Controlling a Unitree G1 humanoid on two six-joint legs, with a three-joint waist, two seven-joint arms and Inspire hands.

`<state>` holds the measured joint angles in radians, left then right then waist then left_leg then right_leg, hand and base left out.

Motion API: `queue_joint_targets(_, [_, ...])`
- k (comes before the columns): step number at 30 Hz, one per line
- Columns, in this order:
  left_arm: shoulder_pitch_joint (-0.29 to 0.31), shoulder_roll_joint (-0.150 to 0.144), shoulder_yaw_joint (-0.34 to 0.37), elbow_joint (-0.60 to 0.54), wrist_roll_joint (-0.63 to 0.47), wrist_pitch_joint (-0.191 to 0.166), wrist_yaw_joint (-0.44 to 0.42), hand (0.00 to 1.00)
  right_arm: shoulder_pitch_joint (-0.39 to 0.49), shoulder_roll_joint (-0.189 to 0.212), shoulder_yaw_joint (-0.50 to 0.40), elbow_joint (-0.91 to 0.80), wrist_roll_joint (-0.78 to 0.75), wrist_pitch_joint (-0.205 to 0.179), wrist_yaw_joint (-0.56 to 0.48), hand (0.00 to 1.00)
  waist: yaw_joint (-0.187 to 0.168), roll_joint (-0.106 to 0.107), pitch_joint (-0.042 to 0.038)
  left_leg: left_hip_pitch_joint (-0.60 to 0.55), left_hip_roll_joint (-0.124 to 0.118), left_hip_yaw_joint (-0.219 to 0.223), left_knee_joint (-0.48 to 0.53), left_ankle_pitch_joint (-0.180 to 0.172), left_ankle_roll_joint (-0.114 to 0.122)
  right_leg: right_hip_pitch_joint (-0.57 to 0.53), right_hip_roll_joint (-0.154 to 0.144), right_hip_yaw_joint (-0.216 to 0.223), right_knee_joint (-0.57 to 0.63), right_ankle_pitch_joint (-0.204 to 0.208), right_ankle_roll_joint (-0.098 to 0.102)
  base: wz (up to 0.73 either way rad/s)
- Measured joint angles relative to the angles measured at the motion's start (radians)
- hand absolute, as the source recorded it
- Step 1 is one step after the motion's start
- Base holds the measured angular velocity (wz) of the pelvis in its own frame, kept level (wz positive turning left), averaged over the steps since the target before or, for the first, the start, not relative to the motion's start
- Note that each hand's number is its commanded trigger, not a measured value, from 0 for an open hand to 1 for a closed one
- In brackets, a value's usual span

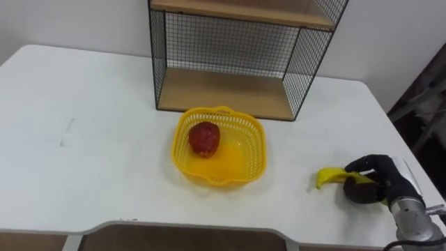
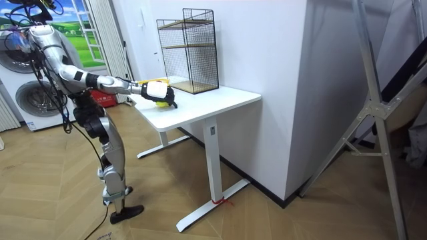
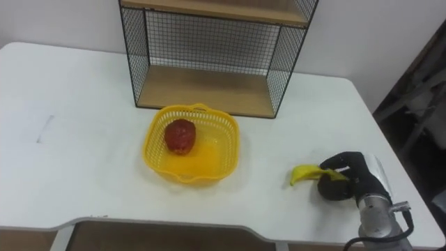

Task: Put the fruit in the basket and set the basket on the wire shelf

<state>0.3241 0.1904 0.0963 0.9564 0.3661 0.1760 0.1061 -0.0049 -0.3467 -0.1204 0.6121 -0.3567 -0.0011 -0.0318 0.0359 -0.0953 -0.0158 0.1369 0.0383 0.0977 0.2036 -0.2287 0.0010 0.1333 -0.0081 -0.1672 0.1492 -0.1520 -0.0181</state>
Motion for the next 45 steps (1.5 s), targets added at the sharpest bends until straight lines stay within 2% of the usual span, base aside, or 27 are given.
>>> queue_joint_targets(5, [-0.001,0.001,0.0,-0.016,0.0,-0.001,0.001,0.0,-0.003,0.011,0.0,0.0,0.004,0.016,0.0,1.0,0.0,0.006,-0.0032,0.011,0.001,0.008,-0.007,-0.001,-0.001,0.004,0.009,0.005,0.001,0.0,0.0,-0.05])
queue_joint_targets(8, [-0.009,0.001,-0.003,-0.013,-0.001,-0.001,0.013,0.0,-0.005,0.026,0.0,-0.001,0.042,0.017,-0.002,1.0,-0.001,0.006,-0.0034,0.017,0.002,0.011,-0.008,-0.003,-0.004,0.005,0.014,0.028,0.0,0.0,-0.001,-0.1])
queue_joint_targets(11, [-0.024,0.003,-0.024,-0.002,-0.002,-0.002,0.022,0.0,-0.002,0.037,0.003,-0.049,0.116,0.047,-0.003,1.0,-0.001,0.01,-0.002,0.015,0.003,0.015,-0.014,-0.004,-0.003,0.001,0.015,0.029,0.002,0.0,-0.001,-0.05])
queue_joint_targets(14, [-0.024,-0.002,-0.043,0.001,-0.002,-0.003,0.022,0.0,0.02,0.05,0.01,-0.116,0.249,0.065,0.0,1.0,-0.002,0.022,0.0006,0.007,0.004,0.025,-0.015,-0.004,-0.004,-0.013,0.015,0.037,0.002,0.001,-0.001,-0.09])
queue_joint_targets(17, [-0.022,-0.011,-0.042,0.006,-0.001,-0.008,0.022,0.0,0.055,0.073,0.022,-0.204,0.448,0.064,0.023,1.0,-0.003,0.039,0.0094,0.011,0.006,0.036,-0.022,-0.003,-0.004,-0.014,0.017,0.05,0.003,0.001,-0.002,-0.08])
queue_joint_targets(18, [-0.013,-0.014,-0.042,0.007,-0.002,-0.012,0.021,0.0,0.061,0.092,0.026,-0.227,0.547,0.061,0.031,1.0,-0.002,0.045,0.0129,0.012,0.006,0.038,-0.022,-0.003,-0.004,-0.013,0.02,0.053,0.002,0.001,-0.002,-0.03])
queue_joint_targets(22, [-0.005,-0.024,-0.042,0.006,-0.002,-0.034,0.02,0.0,0.11,0.121,0.095,-0.33,0.855,0.058,0.063,1.0,0.0,0.065,0.0117,0.007,0.003,0.037,-0.024,-0.004,-0.003,-0.028,0.017,0.053,0.002,0.0,-0.001,-0.01])
queue_joint_targets(26, [-0.001,-0.039,-0.041,0.007,-0.002,-0.051,0.019,0.0,0.115,0.127,0.109,-0.393,1.073,0.054,0.08,1.0,0.001,0.083,0.0165,0.005,0.001,0.039,-0.025,-0.004,-0.003,-0.033,0.016,0.052,0.003,0.0,0.001,-0.02])
queue_joint_targets(28, [0.001,-0.047,-0.041,0.008,-0.002,-0.067,0.019,0.0,0.115,0.13,0.11,-0.415,1.156,0.022,0.1,1.0,0.001,0.093,0.0161,0.005,0.002,0.039,-0.025,-0.004,-0.003,-0.033,0.017,0.052,0.002,0.0,0.001,0.0])
queue_joint_targets(33, [-0.001,-0.058,-0.041,0.011,-0.002,-0.094,0.019,0.0,0.115,0.139,0.11,-0.432,1.189,-0.001,0.112,1.0,-0.001,0.095,0.0144,0.003,0.002,0.038,-0.024,-0.004,-0.003,-0.034,0.018,0.052,0.001,0.0,0.001,0.0])
queue_joint_targets(40, [-0.006,-0.06,-0.042,0.031,-0.003,-0.098,0.019,0.0,0.115,0.152,0.119,-0.447,1.183,-0.024,0.124,1.0,-0.001,0.085,0.0071,-0.003,0.002,0.04,-0.024,-0.004,-0.003,-0.036,0.017,0.054,0.004,0.0,0.001,0.0])
queue_joint_targets(45, [-0.02,-0.061,-0.042,0.057,-0.002,-0.099,0.021,0.0,0.114,0.152,0.142,-0.497,1.166,-0.025,0.123,1.0,0.001,0.085,0.0072,-0.007,0.002,0.042,-0.024,-0.004,-0.003,-0.042,0.018,0.054,0.007,0.0,0.001,0.0])
